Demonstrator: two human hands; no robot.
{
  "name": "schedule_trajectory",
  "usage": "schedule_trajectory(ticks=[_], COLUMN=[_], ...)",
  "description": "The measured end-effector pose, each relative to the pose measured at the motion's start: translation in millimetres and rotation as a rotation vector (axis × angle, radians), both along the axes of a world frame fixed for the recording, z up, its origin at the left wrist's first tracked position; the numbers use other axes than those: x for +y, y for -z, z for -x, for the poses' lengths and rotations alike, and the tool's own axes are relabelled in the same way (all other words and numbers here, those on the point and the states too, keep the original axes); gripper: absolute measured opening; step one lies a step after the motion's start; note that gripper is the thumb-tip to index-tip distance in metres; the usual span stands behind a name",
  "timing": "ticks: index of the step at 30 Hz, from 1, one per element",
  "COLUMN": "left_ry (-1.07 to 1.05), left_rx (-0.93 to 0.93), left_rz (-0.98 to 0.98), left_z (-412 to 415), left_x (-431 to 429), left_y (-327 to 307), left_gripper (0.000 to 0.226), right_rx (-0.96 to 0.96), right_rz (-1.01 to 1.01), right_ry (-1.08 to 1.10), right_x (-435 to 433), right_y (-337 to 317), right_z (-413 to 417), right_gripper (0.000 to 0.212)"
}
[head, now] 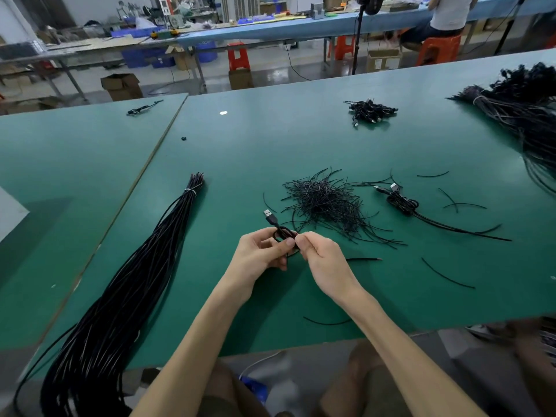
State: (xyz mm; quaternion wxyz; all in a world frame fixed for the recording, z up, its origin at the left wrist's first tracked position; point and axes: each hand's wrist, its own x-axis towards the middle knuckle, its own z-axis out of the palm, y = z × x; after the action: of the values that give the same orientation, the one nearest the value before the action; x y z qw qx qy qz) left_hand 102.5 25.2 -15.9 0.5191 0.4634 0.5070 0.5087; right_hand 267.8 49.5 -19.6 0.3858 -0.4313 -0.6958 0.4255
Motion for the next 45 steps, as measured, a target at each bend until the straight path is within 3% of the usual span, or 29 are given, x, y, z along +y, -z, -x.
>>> schedule_trajectory(ticks=[10, 19, 24, 28, 33, 40, 45], left_ry=[-0.101, -0.007, -0.081, 0.049, 0.157, 0.048, -0.044], left_rx=[0.174, 0.192, 0.238, 0.232, 0.287, 0.337, 0.494], left_rz=[-0.145, -0.233, -0.268, -0.302, -0.31, -0.331, -0.396], left_z=[-6, -6, -9, -9, -7, -12, -17], left_x=[-5, -12, -12, -12, -11, -12, -13], left_y=[12, 10, 7, 6, 3, 3, 8], left_gripper=[0.005, 0.018, 0.029, 0.04, 0.036, 0.031, 0.023], right_rx=[0.017, 0.033, 0.142, 0.179, 0.268, 0.404, 0.22], right_rz=[0.006, 0.014, 0.105, 0.157, 0.212, 0.219, 0.107], right_ry=[0.009, 0.018, -0.028, -0.049, -0.115, -0.241, -0.143], right_x=[0, 4, 3, 6, 9, 6, 3], right_y=[1, 3, 1, 1, 4, 2, 2], right_z=[1, 1, -2, -3, -7, -4, -5], right_gripper=[0.045, 0.047, 0.039, 0.039, 0.036, 0.035, 0.03])
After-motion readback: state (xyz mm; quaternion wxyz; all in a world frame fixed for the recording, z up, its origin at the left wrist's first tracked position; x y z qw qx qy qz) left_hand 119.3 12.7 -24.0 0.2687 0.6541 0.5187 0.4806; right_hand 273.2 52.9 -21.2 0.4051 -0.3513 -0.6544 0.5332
